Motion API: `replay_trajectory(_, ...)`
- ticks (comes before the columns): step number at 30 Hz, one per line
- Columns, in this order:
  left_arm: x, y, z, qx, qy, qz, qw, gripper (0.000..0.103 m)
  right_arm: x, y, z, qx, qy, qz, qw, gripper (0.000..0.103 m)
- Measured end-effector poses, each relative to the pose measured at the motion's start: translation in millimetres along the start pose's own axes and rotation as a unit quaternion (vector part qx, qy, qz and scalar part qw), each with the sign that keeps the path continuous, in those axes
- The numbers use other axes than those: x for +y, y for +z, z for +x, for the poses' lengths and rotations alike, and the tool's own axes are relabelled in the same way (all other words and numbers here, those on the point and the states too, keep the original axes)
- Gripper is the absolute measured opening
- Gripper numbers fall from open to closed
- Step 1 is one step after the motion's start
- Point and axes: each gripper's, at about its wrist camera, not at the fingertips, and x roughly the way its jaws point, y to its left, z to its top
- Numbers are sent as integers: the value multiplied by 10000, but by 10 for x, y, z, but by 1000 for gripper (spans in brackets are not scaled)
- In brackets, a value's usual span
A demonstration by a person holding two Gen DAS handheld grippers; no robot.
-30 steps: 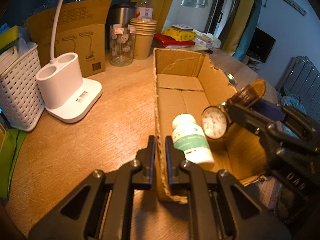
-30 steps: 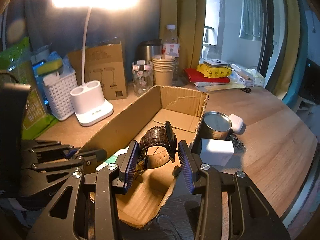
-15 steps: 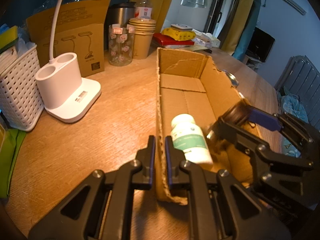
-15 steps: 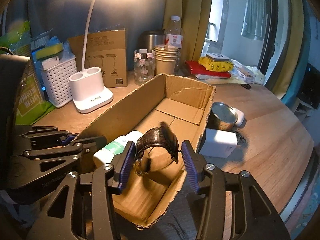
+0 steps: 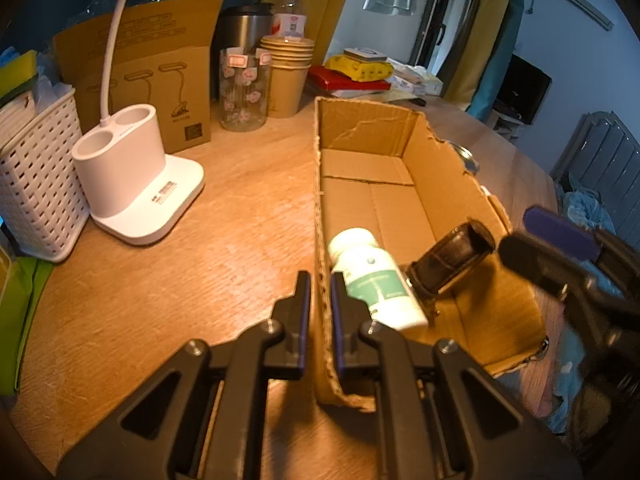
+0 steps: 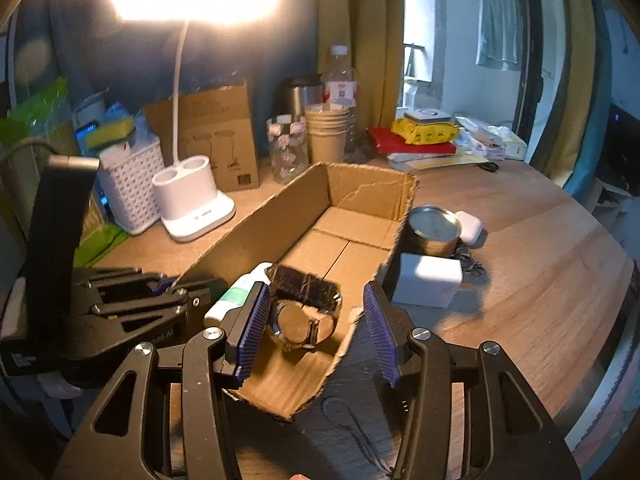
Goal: Organize rigid objects
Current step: 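Open the right gripper to release the watch and withdraw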
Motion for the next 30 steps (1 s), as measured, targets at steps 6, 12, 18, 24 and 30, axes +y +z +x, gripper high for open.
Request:
replay_trajectory(6, 2, 0, 3, 2, -2, -1, 10000, 10, -91, 180, 171, -78, -95, 134, 9998, 51)
replay_trajectory(12, -4, 1, -2, 7, -4, -3, 10000, 10, -151, 112, 317, 325, 84, 223, 9992, 51)
replay_trajectory(18, -14, 1, -13, -3, -6, 18, 10000, 10, -116, -92, 207, 654, 221, 141, 9975, 52)
replay_trajectory(24, -22, 2, -24, -6, -1, 23, 10000, 10, -90, -167, 296, 711, 200, 128, 9972, 57)
replay_trajectory(30, -20, -1, -30, -1, 1, 17, 10000, 10, -129, -184, 214, 476, 66, 235, 9986, 60)
